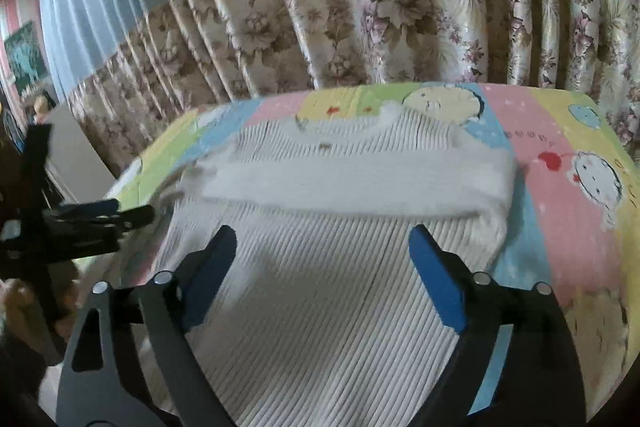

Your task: Fold small clothes

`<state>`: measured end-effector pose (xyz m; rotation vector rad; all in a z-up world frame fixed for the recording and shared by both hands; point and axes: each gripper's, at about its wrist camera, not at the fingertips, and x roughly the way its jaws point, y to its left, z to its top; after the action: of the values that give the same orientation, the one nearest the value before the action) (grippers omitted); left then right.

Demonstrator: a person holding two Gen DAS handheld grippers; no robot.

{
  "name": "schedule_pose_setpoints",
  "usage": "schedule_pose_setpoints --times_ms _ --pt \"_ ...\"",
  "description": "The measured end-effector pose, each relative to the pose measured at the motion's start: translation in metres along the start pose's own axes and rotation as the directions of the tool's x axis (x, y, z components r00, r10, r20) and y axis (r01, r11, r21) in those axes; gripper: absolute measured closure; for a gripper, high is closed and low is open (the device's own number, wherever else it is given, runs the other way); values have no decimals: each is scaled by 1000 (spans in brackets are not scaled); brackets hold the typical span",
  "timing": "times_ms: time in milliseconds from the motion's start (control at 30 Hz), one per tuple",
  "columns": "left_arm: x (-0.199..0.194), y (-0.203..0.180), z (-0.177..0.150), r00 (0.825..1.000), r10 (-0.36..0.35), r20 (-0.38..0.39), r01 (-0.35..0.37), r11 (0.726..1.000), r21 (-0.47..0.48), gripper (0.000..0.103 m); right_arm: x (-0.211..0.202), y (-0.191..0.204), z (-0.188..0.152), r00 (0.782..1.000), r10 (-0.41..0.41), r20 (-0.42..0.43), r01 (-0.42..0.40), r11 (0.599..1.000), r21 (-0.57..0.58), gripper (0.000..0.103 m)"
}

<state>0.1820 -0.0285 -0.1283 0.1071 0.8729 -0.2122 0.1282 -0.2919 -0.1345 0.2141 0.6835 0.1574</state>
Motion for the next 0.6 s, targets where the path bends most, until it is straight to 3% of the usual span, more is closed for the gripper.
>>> schedule_pose_setpoints --times_ms 233,367,467,567,600 --pt "-46 26 -68 998 -16 -60 13 999 -39 12 -35 37 -40 999 -34 -38 31 998 -62 7" --pt "-75 47 -98 999 22 -27 -24 998 -57 12 -52 49 -57 998 -36 -54 31 995 -90 5" --pt "-87 63 -115 999 -11 -37 8 998 -69 11 -54 53 -69 996 -22 -82 16 997 -80 5" --pt "-93 75 -130 998 27 -51 -31 996 -79 9 -57 65 -81 996 -13 -92 4 995 -97 5" --pt "-96 78 -136 997 50 -53 -54 996 -76 9 -58 71 -86 994 -52 -94 41 993 -113 6"
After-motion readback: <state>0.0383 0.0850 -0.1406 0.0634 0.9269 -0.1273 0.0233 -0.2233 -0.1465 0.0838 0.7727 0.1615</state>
